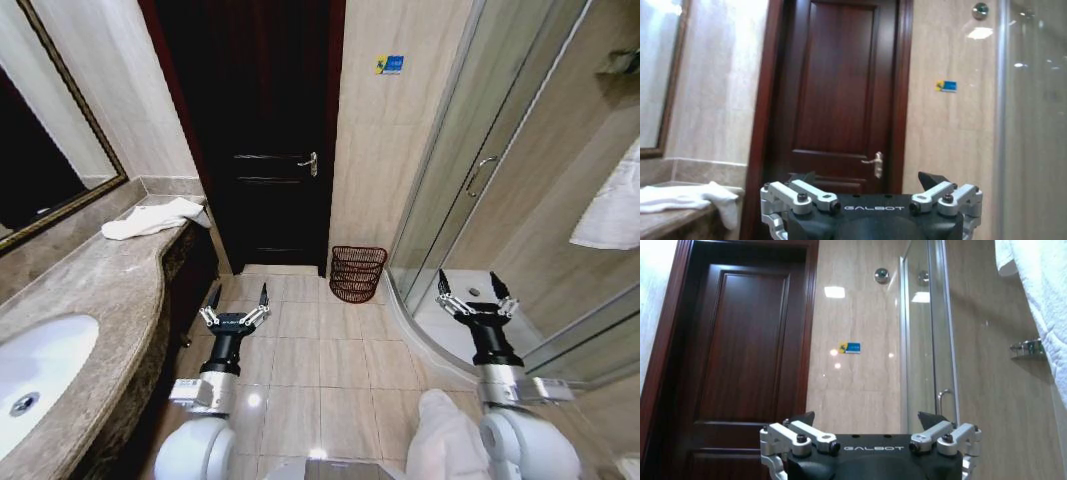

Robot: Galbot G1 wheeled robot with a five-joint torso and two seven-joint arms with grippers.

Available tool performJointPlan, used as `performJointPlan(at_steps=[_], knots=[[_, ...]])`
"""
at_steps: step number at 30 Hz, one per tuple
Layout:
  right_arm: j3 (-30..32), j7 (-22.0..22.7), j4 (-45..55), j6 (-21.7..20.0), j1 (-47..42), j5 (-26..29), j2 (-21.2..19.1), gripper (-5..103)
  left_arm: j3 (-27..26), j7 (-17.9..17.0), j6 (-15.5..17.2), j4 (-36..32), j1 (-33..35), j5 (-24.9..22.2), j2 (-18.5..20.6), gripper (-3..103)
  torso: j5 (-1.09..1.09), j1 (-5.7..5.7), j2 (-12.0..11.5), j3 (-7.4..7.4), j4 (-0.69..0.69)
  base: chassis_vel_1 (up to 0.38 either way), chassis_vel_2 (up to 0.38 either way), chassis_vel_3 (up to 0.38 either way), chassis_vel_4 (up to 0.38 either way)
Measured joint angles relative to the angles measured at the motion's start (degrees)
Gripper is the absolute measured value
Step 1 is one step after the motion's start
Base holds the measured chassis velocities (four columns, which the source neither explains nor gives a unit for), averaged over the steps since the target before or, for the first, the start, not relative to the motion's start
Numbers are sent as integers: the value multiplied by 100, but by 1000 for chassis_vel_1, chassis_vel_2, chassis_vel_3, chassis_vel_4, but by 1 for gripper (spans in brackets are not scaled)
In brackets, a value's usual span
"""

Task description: Discard the used towel into the hamper.

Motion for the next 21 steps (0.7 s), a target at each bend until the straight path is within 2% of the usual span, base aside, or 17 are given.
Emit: performJointPlan(at_steps=[7,12,21], knots=[[-6,52,40,41,-19,35,20,100,-27,77,173,-5,-16,280,0,100,1,0,0,0,0,0,0,0,0],[21,50,73,81,-78,63,43,100,1,-58,23,208,-29,454,0,100,0,-2,1,-1,-1,-22,18,21,-26],[15,-22,95,116,-114,72,72,100,-5,-31,-211,310,-48,601,0,100,1,2,-1,1,0,-127,121,123,-134]])
